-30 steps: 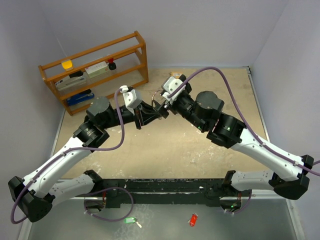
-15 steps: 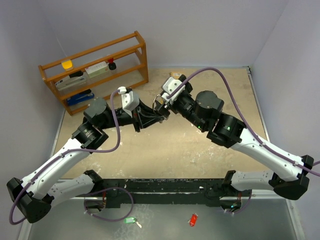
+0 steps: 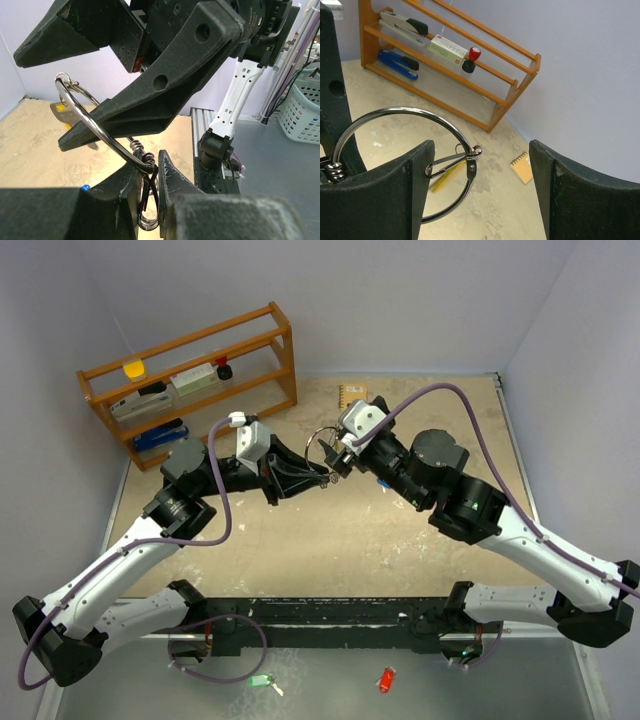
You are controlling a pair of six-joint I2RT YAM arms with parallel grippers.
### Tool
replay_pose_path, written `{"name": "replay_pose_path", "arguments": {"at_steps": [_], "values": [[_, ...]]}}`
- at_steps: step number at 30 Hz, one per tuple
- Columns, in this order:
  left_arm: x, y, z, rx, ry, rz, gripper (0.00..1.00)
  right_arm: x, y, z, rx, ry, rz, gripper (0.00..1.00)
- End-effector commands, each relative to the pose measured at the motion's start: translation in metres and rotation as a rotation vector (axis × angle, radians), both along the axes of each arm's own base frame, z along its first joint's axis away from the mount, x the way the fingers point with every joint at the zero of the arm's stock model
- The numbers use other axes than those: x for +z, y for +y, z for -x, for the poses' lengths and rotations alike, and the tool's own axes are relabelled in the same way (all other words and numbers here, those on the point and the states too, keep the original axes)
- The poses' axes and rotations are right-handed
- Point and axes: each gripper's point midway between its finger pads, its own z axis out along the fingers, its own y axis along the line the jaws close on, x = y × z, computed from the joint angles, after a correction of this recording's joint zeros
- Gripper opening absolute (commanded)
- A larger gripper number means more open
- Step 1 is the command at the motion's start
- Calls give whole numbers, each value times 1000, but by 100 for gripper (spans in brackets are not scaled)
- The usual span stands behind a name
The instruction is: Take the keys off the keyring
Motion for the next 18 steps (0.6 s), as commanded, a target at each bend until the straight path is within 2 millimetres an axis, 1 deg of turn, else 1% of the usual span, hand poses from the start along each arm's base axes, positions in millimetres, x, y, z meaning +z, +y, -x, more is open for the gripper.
{"name": "replay_pose_path", "arguments": {"at_steps": [1,4,7,9,12,18], "values": [[35,4,17,-48,-81,81,0,12,1,-3,-7,-38,-18,73],[33,4,19,-56,-75,76,0,15,2,-4,-10,-47,-15,70],[32,4,20,-59,-71,73,0,19,1,-5,-14,-61,-19,69],[30,4,21,-61,-67,70,0,23,-1,-5,-20,-78,-25,68],[26,3,21,-58,-55,64,0,31,-4,-6,-35,-106,-38,64],[19,2,19,-54,-33,55,0,44,-2,-5,-24,-138,-47,59]]}}
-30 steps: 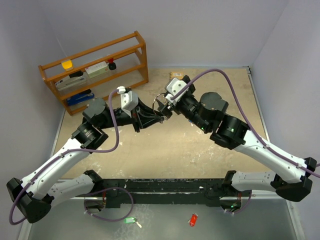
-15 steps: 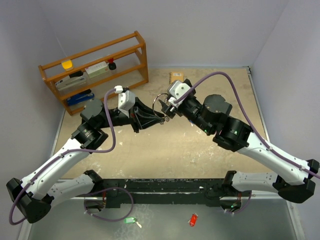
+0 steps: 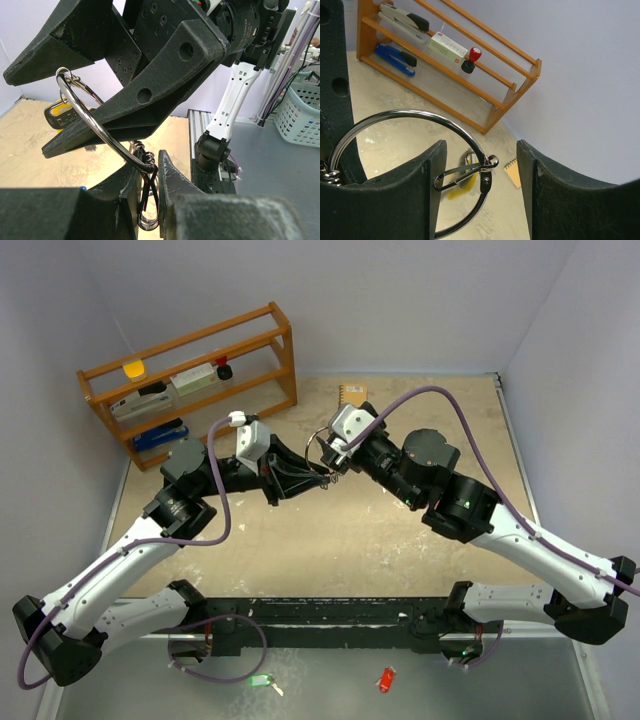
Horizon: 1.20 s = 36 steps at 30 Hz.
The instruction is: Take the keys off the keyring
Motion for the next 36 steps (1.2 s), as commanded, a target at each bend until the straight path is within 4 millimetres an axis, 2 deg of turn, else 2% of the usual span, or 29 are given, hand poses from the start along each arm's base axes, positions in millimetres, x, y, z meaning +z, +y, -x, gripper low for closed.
{"name": "replay_pose_path", "arguments": {"at_steps": [1,7,12,16,17,23,30,32,33,34,35,36], "values": [[17,3,17,-44,-44,48,0,48,-11,-2,-32,-103,-94,59],[12,3,15,-35,-30,38,0,53,-13,-5,-51,-114,-96,53],[-2,2,13,-22,10,25,0,61,-21,-9,-99,-132,-111,44],[-13,3,13,-15,39,12,0,69,-30,-12,-141,-148,-143,41],[-14,3,13,-10,42,12,0,71,-33,-13,-151,-160,-144,29],[-33,6,-3,86,71,-64,0,78,-45,-11,-180,-177,-177,0],[-39,18,-4,144,59,-93,0,83,-57,-8,-208,-196,-200,0],[-34,20,-6,170,58,-75,0,82,-56,-7,-197,-195,-204,0],[-32,21,-8,183,55,-65,5,82,-55,-7,-193,-194,-205,0],[-28,22,-10,199,52,-55,24,80,-54,-7,-189,-190,-204,0],[-24,23,-11,209,42,-43,59,80,-53,-7,-186,-188,-204,0],[-19,25,-16,238,37,-28,85,78,-51,-8,-186,-185,-202,0]]}}
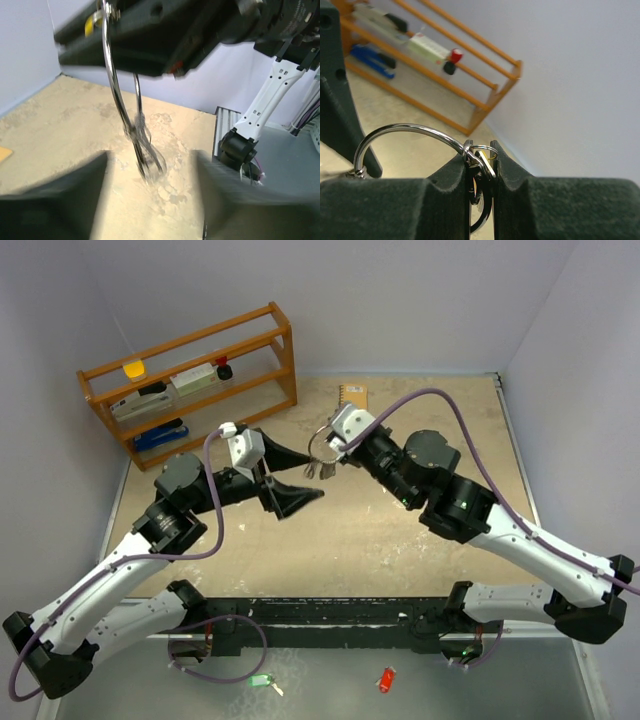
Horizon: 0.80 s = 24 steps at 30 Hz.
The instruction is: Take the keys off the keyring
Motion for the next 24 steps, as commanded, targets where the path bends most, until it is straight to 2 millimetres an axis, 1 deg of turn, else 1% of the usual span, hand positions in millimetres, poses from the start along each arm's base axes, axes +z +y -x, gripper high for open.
{"name": "replay_pose_path", "arguments": {"at_steps": [1,2,5,10,12,16,18,20,24], "values": [[7,10,-2,62,1,15,89,75,-51,-4,-147,-131,-223,0],[14,12,-3,74,-19,30,91,75,-50,-5,-147,-129,-220,0],[35,22,-9,144,-69,73,91,74,-48,-5,-143,-126,-216,0],[68,41,-26,295,-136,182,92,73,-46,-5,-137,-123,-215,0],[83,43,-26,306,-169,236,92,71,-45,-6,-137,-120,-209,0],[109,38,-24,267,-232,318,92,69,-42,-7,-130,-113,-203,0],[114,31,-30,263,-240,318,92,68,-40,-7,-125,-110,-206,0],[113,21,-36,243,-241,316,92,68,-39,-7,-122,-108,-202,0],[119,6,-39,185,-246,340,92,68,-38,-6,-115,-106,-203,0]]}}
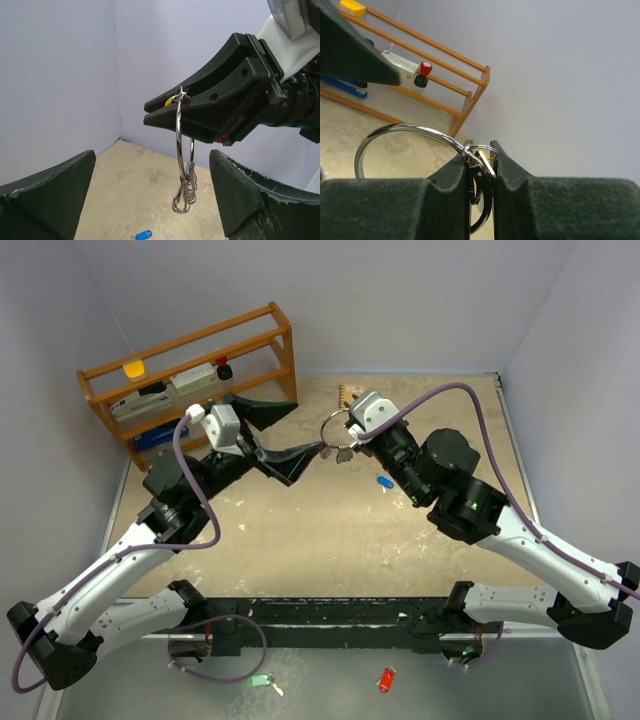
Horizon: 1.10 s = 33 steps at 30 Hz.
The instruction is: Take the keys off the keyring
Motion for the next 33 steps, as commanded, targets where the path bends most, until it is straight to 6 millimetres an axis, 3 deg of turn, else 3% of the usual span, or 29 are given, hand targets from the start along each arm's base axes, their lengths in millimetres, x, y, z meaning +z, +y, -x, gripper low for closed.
{"name": "replay_pose_path", "arguments": {"at_steps": [1,6,10,17,23,28,29,31,33], "values": [[36,-7,6,-55,-91,85,92,34,-5,6,11,-49,-96,0],[34,-15,-6,-44,-84,85,91,33,-3,7,24,-44,-97,0],[34,-23,-3,-93,-94,81,91,31,-1,6,27,-41,-98,0],[35,-15,-7,-66,-41,151,93,27,0,5,26,-34,-100,0],[26,-23,-7,-81,-25,48,93,30,-1,6,25,-36,-104,0],[26,-11,-12,-28,15,122,93,28,-1,6,26,-32,-104,0],[26,-10,-7,-38,-2,122,90,28,-2,6,24,-30,-104,0],[25,-9,1,-64,-34,121,67,28,-2,6,22,-29,-104,0],[24,-7,4,-70,-35,133,61,28,-3,6,21,-30,-106,0]]}}
